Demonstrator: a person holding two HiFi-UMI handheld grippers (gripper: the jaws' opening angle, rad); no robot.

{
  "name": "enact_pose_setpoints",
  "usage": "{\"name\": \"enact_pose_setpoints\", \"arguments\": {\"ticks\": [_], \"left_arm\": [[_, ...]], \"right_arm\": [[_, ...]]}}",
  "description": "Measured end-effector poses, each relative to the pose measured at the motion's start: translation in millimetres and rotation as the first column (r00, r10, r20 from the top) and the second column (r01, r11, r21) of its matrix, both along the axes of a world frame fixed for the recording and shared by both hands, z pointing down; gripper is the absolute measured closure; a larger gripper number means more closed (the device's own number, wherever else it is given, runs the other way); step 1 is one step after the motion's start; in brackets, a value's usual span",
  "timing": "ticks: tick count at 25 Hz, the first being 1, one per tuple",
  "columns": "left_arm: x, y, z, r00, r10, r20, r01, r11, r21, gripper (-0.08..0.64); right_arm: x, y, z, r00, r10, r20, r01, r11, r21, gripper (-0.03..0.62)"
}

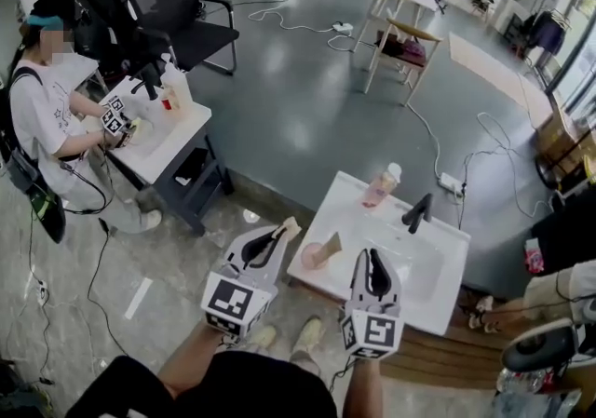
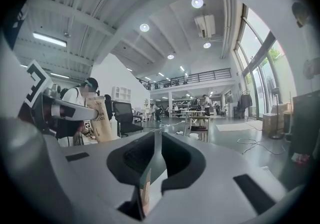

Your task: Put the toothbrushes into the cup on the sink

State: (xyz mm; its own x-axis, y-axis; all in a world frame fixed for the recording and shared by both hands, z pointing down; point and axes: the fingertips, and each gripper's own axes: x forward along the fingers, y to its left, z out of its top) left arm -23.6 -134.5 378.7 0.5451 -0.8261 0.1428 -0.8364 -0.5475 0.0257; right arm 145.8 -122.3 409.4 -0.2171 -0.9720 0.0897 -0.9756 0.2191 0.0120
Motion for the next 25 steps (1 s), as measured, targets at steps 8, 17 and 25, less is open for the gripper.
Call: {"name": "enact_pose_setpoints", "arguments": {"ticks": [8,17,25], "left_arm": [[12.5,6.1,-6.4,0.998,0.061,0.006,-0.061,0.998,0.022,0.554],[20.4,6.2,-1.2,0.997,0.082,0.005,-0.082,0.997,0.011,0.554],[24.0,3.4,-0.8,0.996,0.085,0.009,-0.085,0.996,0.018,0.554]], "right_arm": [[8.5,19.0,-5.5,0.999,0.053,0.004,-0.053,0.998,0.019,0.592],[17.0,22.8,-6.2,0.997,0.074,-0.003,-0.073,0.997,0.025,0.592],[22.1,17.9,-3.7,0.997,0.074,0.004,-0.074,0.997,0.018,0.594]]}}
